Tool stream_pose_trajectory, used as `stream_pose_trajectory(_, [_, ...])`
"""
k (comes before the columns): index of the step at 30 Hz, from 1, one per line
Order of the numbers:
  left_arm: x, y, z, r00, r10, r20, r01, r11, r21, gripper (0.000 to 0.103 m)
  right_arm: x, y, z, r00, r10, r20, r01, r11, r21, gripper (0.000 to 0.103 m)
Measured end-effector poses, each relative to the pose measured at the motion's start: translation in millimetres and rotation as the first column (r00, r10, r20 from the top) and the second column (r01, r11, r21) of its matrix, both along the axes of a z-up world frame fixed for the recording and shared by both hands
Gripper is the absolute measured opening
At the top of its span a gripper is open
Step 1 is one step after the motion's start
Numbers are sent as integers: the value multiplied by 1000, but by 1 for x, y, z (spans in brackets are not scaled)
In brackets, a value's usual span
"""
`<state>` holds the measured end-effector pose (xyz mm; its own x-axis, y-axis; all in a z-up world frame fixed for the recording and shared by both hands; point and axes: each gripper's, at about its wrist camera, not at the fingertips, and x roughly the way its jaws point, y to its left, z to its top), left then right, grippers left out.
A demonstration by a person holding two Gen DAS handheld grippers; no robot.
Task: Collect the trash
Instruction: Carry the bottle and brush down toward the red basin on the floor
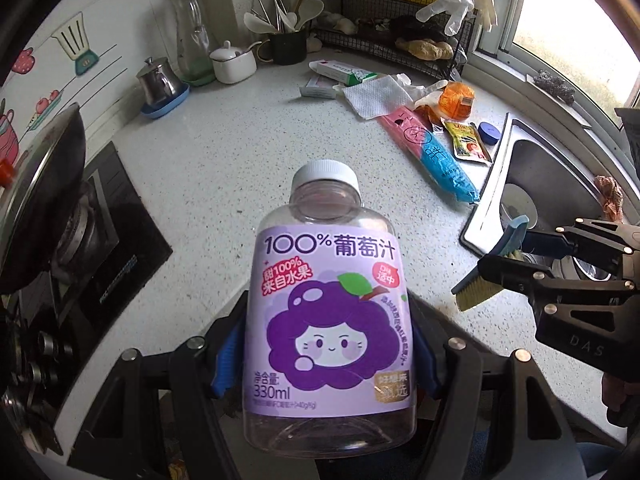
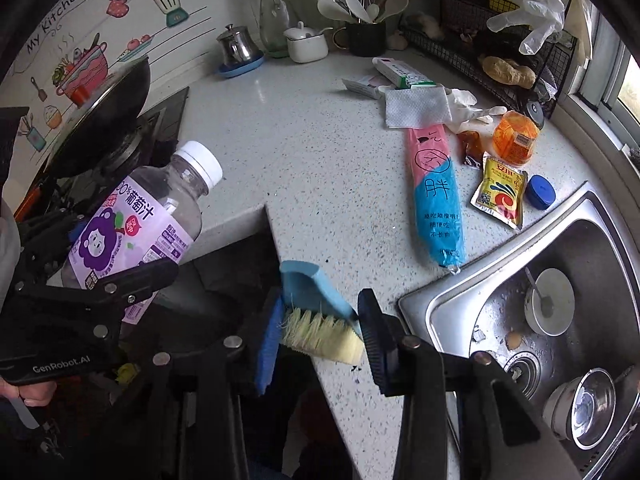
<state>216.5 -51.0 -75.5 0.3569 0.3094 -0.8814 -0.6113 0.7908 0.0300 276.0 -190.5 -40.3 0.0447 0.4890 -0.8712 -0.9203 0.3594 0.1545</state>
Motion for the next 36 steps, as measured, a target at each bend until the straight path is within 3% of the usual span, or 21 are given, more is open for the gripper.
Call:
stream_pose_trajectory(8, [-51, -55, 0, 999, 50, -10, -50, 998, -29, 67, -30, -39, -18, 999, 37, -36, -37, 999, -2, 35])
stream_pose_trajectory(18, [-106, -94, -50, 998, -2, -60, -6, 992, -124, 67, -83, -67, -61, 996, -34, -88, 28, 997, -65, 35])
stream_pose_trajectory(25, [-135, -112, -105, 991, -65, -115, 41, 979, -200, 67, -116, -83, -108, 992, -93, -80, 81, 987, -138, 35])
stream_pose_trajectory(30, [-138, -116, -148, 988, -117, -100, 93, 972, -216, 67, -124, -84, -143, 992, -117, -56, 107, 981, -159, 34])
stream_pose_trajectory(36, [-124, -107, -230, 989, -117, -95, 85, 954, -286, 67, -112, -67, -219, 990, -138, -40, 128, 974, -189, 34])
